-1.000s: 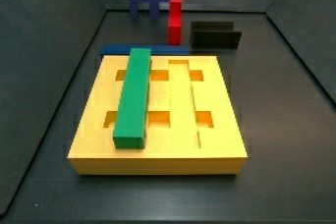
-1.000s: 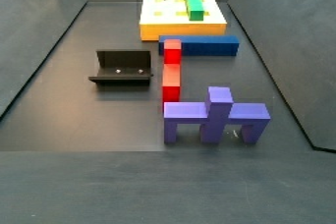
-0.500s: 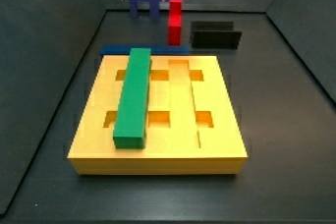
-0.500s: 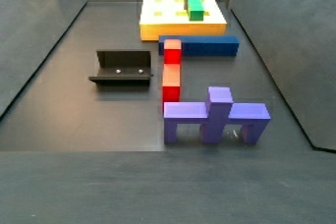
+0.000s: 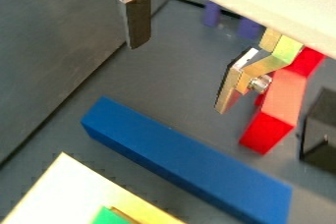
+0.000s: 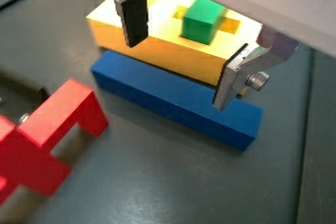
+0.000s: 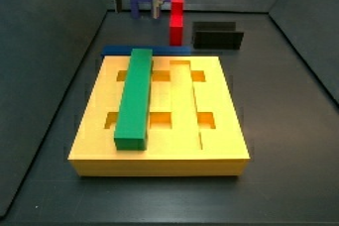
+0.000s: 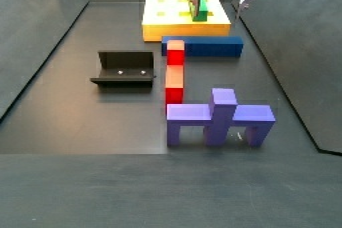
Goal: Pick up the blue object. Move up. Move to above the board. Insert the blue object.
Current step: Pick up the blue object.
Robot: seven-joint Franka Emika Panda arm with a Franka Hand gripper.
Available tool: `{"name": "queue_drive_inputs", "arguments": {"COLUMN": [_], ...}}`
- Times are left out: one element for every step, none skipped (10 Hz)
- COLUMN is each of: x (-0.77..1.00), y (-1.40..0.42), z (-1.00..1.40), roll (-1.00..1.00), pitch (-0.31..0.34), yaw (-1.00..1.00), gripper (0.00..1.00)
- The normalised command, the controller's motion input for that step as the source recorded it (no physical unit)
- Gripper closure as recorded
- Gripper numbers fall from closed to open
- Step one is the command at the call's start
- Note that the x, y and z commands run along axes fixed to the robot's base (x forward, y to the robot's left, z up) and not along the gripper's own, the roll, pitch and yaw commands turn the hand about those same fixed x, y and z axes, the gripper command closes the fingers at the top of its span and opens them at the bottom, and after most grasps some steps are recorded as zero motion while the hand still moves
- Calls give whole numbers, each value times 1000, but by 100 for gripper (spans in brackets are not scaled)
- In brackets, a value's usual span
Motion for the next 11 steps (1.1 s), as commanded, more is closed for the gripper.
{"name": "queue_drive_inputs", "arguments": {"x": [0, 0, 0, 0, 0, 49, 6, 100, 103, 126, 131], "y": [-126, -129, -149, -123, -111, -54, 0, 3, 0, 0, 0], "z": [-263, -289, -311, -331, -346, -366, -263, -291, -280, -229, -271], "roll": [0, 0, 0, -33, -36, -30, 1, 53, 0, -31, -196], "pitch": [-1, 0, 0, -31, -14, 14, 84, 176, 171, 139, 91], "yaw": [-966, -997, -983, -957, -957, -954, -814, -711, -723, -720, -703], "gripper": [0, 0, 0, 0, 0, 0, 0, 0, 0, 0, 0]}}
